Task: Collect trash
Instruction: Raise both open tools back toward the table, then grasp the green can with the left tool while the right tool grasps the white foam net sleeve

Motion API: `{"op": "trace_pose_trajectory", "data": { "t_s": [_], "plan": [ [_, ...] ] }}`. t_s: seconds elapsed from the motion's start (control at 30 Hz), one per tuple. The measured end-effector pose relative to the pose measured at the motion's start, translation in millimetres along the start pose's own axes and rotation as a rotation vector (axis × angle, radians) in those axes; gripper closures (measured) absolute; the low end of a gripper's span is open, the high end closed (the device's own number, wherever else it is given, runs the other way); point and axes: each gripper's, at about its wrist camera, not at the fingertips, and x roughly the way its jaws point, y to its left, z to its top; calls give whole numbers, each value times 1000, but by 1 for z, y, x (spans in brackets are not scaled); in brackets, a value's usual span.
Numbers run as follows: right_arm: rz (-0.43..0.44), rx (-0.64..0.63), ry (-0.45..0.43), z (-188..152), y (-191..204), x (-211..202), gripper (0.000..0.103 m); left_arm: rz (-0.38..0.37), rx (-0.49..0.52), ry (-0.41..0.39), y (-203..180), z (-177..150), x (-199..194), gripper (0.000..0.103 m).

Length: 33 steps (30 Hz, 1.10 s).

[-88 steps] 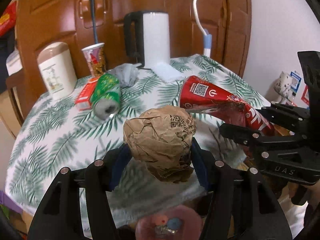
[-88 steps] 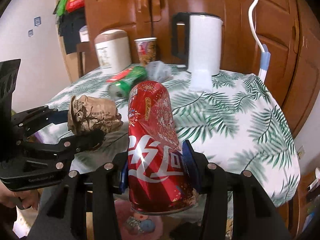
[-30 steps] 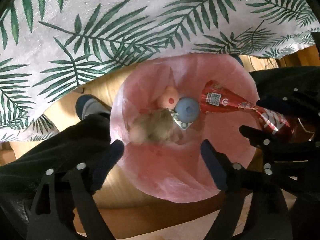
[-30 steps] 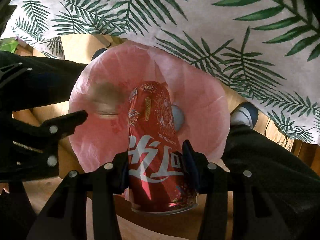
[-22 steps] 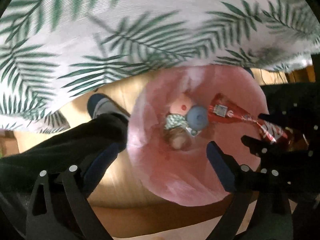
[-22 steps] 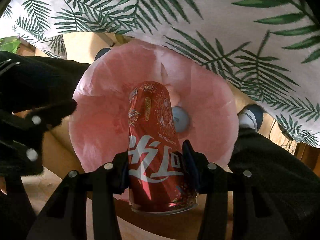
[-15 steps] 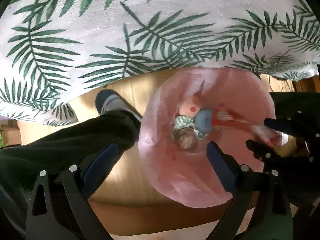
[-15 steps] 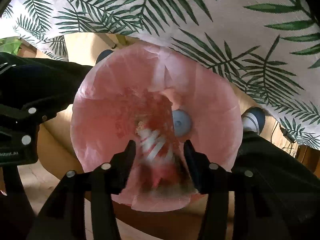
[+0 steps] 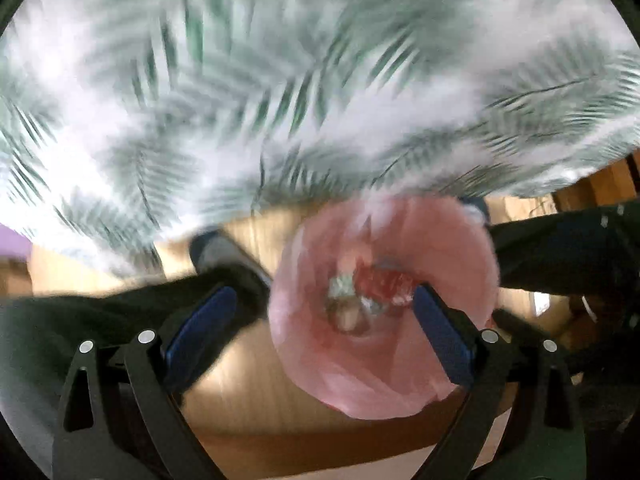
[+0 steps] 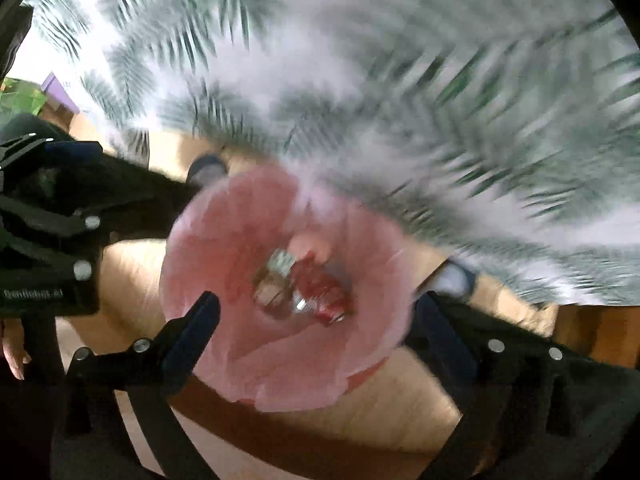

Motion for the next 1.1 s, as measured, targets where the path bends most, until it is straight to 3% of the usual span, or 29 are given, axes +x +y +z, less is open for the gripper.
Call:
{"op": "trace_pose_trajectory", "data": {
  "t_s": [0.13,0.3,0.43,0.53,0.7,0.83,1.1],
  "plan": [
    [-90,-4,-146,-4,-4,-75,5,55,113,-163,-16,2,-82,10],
    [-97,29,-370,1,-17,-182,5,-13,128,-337,-19,23,-183,6],
    [-118,37,-514,23,-33,-249,5,-18,134,-517,-22,61,-260,6],
    [-161,37,-589,47,-45,-284,5,-3,147,-592,-22,94,-290,6],
    [-203,56,-632,97,-75,-306,5,45,151,-652,-25,175,-302,6],
    [-246,67,-637,137,-106,-312,5,61,134,-618,-27,236,-277,6],
    [-281,115,-563,228,-174,-284,5,31,87,-548,-23,292,-243,6]
  ]
}}
